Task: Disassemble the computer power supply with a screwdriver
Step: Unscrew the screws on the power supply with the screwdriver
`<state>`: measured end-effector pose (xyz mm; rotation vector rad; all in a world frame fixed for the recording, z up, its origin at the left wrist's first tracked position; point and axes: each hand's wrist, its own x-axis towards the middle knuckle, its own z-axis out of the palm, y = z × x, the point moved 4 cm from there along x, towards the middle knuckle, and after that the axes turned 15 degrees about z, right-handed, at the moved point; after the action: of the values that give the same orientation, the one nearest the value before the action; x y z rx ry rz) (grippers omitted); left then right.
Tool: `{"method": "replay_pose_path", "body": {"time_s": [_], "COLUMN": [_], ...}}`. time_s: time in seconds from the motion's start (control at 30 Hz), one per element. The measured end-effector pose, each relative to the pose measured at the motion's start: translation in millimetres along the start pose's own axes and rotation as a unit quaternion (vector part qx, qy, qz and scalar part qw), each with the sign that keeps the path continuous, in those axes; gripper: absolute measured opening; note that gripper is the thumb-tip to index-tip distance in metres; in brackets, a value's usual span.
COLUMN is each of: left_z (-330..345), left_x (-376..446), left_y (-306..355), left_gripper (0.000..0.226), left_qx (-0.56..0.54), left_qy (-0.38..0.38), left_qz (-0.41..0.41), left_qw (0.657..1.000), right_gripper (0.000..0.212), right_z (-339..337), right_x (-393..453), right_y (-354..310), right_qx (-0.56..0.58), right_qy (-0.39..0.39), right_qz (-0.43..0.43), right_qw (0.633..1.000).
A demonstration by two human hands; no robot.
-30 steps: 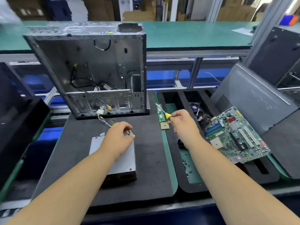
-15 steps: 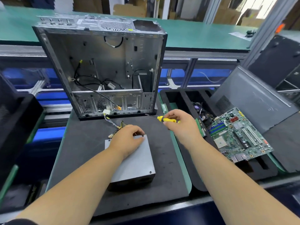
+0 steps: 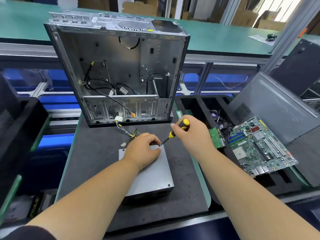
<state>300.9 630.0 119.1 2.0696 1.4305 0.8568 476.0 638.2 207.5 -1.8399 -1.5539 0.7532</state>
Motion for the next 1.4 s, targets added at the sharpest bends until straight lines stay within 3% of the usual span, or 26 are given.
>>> {"method": "replay_pose_path", "body": {"time_s": [0.43,0.5,0.57,0.7,0.83,1.07,1.4], "left_z": [0,0,0,0,1,2,1], "left_x": [2,3,3,3,3,3,4], "left_y": [1,1,0,-1,0,-2,-1], "left_gripper": [0.007,0.004,0.002,0.005,0.003,0.004,0.006], "left_qx": [-0.007,-0.005,-0.004,0.006,-0.006,0.002,-0.001], "left_qy": [0.012,0.017,0.022,0.023,0.034,0.03,0.032], "left_qz": [-0.003,-0.012,-0.021,-0.026,-0.03,-0.033,-0.033], "left_qw": [1.0,1.0,1.0,0.999,0.999,0.999,0.999], "right_gripper": [0.026,0.02,0.027,0.033,0.01,0.022,0.023], "right_z": [8,10,13,18,34,54,62], "right_x": [14,16,14,10,8,15,28], "right_y": [-26,-33,-35,-38,-39,-37,-43], "right_qx": [-0.105,-0.086,-0.057,-0.041,0.107,0.323,0.384], "right_qy": [-0.043,-0.069,-0.083,-0.064,-0.124,-0.158,-0.285], "right_qz": [-0.056,-0.054,-0.049,-0.086,-0.028,-0.013,-0.015], "right_qw": [0.992,0.992,0.994,0.993,0.986,0.933,0.878]}}
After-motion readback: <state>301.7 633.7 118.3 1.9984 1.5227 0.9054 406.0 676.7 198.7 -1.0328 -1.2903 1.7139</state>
